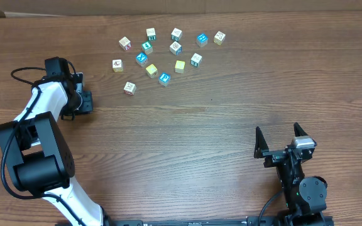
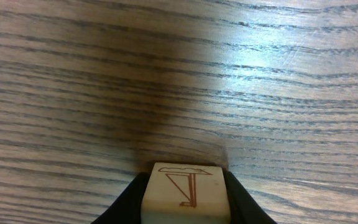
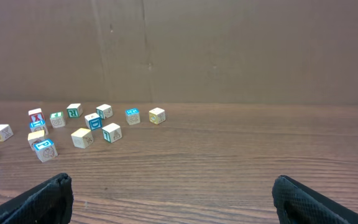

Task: Form a tower

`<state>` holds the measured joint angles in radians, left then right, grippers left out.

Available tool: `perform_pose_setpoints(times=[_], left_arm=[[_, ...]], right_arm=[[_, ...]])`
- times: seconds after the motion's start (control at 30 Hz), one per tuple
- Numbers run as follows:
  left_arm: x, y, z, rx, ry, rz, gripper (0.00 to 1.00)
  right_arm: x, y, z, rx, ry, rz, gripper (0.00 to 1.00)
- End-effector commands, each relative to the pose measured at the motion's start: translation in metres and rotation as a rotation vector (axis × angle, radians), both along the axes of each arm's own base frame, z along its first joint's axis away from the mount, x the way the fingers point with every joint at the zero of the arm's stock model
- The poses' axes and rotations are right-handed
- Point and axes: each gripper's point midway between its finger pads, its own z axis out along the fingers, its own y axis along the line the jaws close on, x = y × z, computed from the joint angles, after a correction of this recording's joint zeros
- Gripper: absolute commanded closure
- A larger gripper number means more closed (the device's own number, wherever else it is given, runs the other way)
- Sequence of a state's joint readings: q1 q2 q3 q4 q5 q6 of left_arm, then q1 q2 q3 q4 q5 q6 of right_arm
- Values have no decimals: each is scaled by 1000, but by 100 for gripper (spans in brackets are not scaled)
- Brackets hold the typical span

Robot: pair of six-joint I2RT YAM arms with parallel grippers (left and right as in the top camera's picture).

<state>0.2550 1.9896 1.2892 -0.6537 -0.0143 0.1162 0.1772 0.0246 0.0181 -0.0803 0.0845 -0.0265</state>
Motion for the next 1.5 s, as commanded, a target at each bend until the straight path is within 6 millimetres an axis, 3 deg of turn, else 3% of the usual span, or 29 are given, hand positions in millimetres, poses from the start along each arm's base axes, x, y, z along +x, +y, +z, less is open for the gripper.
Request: perform_pose_setpoints(times=[0.0, 0.27, 0.6, 1.07, 1.2, 1.47], left_arm=[[-7, -13, -7, -49, 15, -43, 75], [-8, -14, -8, -50, 23, -41, 67], [-8, -14, -7, -53, 22, -30, 36], [-6, -13, -7, -50, 13, -31, 23], [-4, -13, -7, -48, 4, -31, 29], [0, -12, -6, -43, -10, -35, 57]], right_arm=[[1, -1, -4, -2, 5, -2, 0], [1, -1, -4, -2, 5, -2, 0], [1, 0, -4, -2, 6, -2, 0], [1, -1, -4, -2, 5, -2, 0], [1, -1, -4, -2, 5, -2, 0], [1, -1, -4, -2, 5, -2, 0]])
